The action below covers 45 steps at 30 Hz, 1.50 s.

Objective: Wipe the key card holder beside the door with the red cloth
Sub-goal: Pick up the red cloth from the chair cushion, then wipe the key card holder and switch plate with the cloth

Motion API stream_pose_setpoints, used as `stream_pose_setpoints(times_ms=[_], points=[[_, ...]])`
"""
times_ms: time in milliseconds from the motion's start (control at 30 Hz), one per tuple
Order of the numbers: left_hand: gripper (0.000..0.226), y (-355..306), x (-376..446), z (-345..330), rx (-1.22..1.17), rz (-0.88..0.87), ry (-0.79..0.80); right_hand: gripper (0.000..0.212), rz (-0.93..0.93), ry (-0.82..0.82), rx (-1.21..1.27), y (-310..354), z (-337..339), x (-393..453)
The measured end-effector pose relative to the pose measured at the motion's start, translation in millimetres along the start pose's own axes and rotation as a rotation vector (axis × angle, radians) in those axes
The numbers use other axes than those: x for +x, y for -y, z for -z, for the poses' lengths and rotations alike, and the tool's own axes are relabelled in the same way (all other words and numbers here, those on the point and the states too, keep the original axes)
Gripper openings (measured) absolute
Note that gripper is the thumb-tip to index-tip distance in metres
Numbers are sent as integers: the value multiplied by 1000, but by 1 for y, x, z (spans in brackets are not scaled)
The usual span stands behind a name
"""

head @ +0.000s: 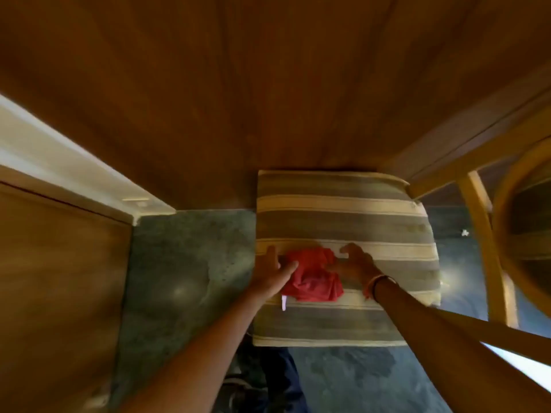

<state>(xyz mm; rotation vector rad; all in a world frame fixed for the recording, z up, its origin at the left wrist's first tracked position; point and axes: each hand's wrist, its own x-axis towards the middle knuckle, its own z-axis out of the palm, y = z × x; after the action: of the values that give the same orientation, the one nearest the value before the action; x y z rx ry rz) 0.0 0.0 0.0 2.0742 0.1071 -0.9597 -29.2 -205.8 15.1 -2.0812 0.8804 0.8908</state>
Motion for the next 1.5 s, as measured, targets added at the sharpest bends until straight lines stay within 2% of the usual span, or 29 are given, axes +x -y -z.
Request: stream_pose_setpoints(times_ms=[33, 167, 267, 333, 500, 667, 833, 967, 1100, 1200, 1333, 1500], points=[[52, 5, 7, -15, -69, 35, -24, 42, -6, -3, 8, -8, -8, 5], [50, 21, 25, -43, -202, 120, -206, 58, -14, -84, 149, -33, -38, 22], [60, 17, 30, -40, -231, 178, -124, 66, -41, -25, 339, -26, -41, 16], [51, 15, 26, -30, -238, 189, -71, 60, -58, 58, 421, -19, -40, 6], [27, -9, -2, 17, -503, 157, -31, 44, 3, 113, 621, 20, -20, -27], [30, -58, -44, 98, -527, -16, -130, 49, 205, 242, 706, 98, 13, -69], [34, -113, -98, 193, -464, -209, -275, 53, 431, 156, 636, 194, 45, -124], [29, -151, -159, 276, -492, -354, -397, 51, 663, 123, 570, 281, 70, -192], [39, -174, -221, 347, -523, -438, -539, 47, 845, 90, 494, 358, 85, -263], [39, -189, -270, 399, -547, -534, -648, 59, 964, 55, 490, 414, 90, -317], [33, -200, -328, 463, -507, -672, -800, 73, 1132, 87, 426, 480, 94, -382], [32, -218, -378, 522, -406, -772, -1013, 34, 1377, -4, 366, 542, 93, -447]])
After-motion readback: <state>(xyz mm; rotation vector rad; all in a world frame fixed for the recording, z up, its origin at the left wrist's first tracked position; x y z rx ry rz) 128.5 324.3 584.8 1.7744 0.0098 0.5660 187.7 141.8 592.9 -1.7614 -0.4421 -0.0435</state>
